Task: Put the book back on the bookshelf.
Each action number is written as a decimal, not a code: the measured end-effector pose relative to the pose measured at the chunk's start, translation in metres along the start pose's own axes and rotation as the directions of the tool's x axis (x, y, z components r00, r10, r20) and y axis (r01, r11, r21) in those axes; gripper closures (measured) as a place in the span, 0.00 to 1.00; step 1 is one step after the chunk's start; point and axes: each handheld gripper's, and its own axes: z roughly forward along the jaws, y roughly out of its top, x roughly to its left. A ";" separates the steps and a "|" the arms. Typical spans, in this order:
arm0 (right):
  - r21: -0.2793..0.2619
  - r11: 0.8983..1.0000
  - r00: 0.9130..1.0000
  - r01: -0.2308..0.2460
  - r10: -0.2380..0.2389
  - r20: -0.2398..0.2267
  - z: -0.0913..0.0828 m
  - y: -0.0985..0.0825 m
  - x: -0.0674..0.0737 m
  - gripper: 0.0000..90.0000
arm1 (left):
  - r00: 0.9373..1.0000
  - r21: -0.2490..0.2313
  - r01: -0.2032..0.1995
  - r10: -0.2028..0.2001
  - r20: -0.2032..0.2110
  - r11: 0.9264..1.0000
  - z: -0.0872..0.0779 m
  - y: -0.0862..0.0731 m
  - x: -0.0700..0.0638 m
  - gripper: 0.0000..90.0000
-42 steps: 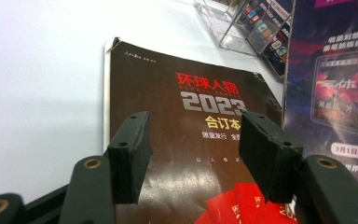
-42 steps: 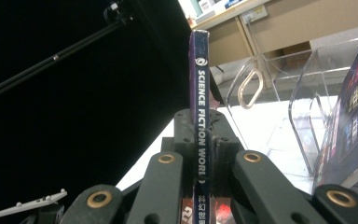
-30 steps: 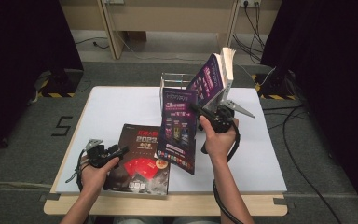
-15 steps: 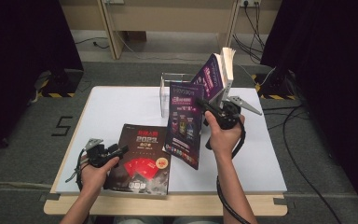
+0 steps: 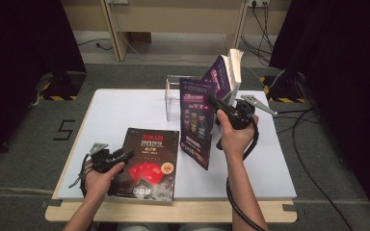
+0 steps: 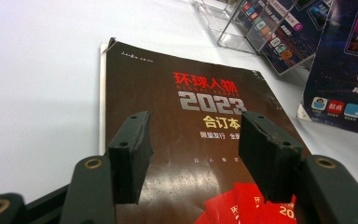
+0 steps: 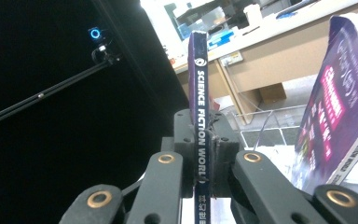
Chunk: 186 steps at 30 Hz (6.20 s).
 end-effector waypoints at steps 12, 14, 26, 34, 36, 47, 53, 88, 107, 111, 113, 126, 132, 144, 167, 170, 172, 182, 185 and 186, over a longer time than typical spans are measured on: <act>-0.030 0.999 1.000 -0.017 0.017 -0.006 -0.003 0.006 -0.002 0.94 | 1.000 0.001 -0.004 0.004 0.000 1.000 0.000 0.000 0.000 0.48; -0.036 0.999 1.000 -0.019 0.019 -0.003 -0.003 0.007 -0.001 0.94 | 1.000 -0.001 -0.002 0.002 0.000 1.000 0.000 0.000 0.000 0.48; -0.056 0.998 1.000 -0.020 0.020 -0.001 0.001 0.009 0.000 0.94 | 1.000 0.000 0.002 -0.002 0.003 1.000 0.000 0.000 0.000 0.48; -0.070 0.997 0.999 -0.033 0.032 -0.007 0.003 0.014 0.001 0.94 | 1.000 -0.003 0.001 -0.001 0.003 1.000 -0.001 0.001 0.000 0.48; -0.076 0.996 0.999 -0.035 0.035 -0.009 0.002 0.015 0.001 0.94 | 1.000 -0.002 -0.001 0.001 0.002 1.000 -0.001 0.001 0.000 0.48; -0.100 0.993 0.998 -0.056 0.056 0.002 0.005 0.027 -0.001 0.94 | 1.000 -0.003 -0.003 0.003 0.002 1.000 -0.002 0.001 0.000 0.48; -0.112 0.992 0.998 -0.058 0.060 0.012 0.011 0.031 -0.004 0.94 | 1.000 -0.004 -0.004 0.004 0.000 1.000 -0.002 0.002 0.001 0.48; -0.187 0.982 0.996 -0.043 0.057 0.070 0.017 0.057 -0.013 0.94 | 1.000 -0.013 -0.013 0.013 0.002 1.000 -0.002 0.002 0.000 0.48; -0.225 0.974 0.991 -0.017 0.047 0.128 0.039 0.064 -0.017 0.94 | 1.000 -0.012 -0.013 0.013 0.002 1.000 -0.003 0.002 0.000 0.48; -0.222 0.975 0.989 -0.018 0.050 0.142 0.046 0.065 -0.018 0.94 | 1.000 -0.013 -0.013 0.013 0.003 1.000 -0.002 0.002 0.000 0.48; -0.226 0.974 0.988 -0.010 0.044 0.147 0.049 0.066 -0.018 0.94 | 1.000 -0.016 -0.028 0.028 -0.005 0.999 -0.003 0.002 0.000 0.48; -0.246 0.969 0.974 0.035 0.022 0.227 0.067 0.069 -0.027 0.94 | 1.000 -0.009 -0.020 0.020 -0.004 1.000 -0.001 0.001 0.002 0.48; -0.226 0.973 0.965 0.047 0.014 0.261 0.079 0.057 -0.033 0.93 | 1.000 -0.008 -0.017 0.017 0.000 1.000 -0.001 0.001 0.002 0.48; -0.165 0.980 0.945 0.112 -0.054 0.322 0.092 0.027 -0.036 0.93 | 1.000 -0.004 -0.009 0.009 -0.001 1.000 -0.001 0.000 0.005 0.48; -0.062 0.983 0.937 0.174 -0.145 0.318 0.043 0.004 -0.026 0.84 | 1.000 -0.004 -0.011 0.011 0.003 1.000 -0.001 -0.002 0.002 0.48; -0.035 0.986 0.938 0.162 -0.143 0.317 0.040 0.004 -0.026 0.83 | 1.000 0.000 -0.014 0.014 0.003 1.000 0.000 -0.002 0.002 0.48; -0.005 0.989 0.938 0.147 -0.138 0.318 0.038 0.005 -0.026 0.83 | 1.000 0.002 -0.012 0.012 0.008 1.000 0.000 -0.002 0.001 0.48; 0.106 0.990 0.923 0.091 -0.124 0.364 0.027 0.006 -0.024 0.83 | 1.000 -0.001 -0.014 0.014 0.012 1.000 0.000 -0.002 -0.001 0.48; 0.104 0.991 0.915 0.088 -0.121 0.384 0.024 0.004 -0.024 0.84 | 1.000 -0.004 -0.014 0.014 0.013 1.000 0.000 -0.002 -0.001 0.48; 0.107 0.991 0.916 0.083 -0.118 0.383 0.025 0.004 -0.025 0.84 | 1.000 -0.002 -0.015 0.015 0.013 1.000 0.000 -0.002 -0.001 0.48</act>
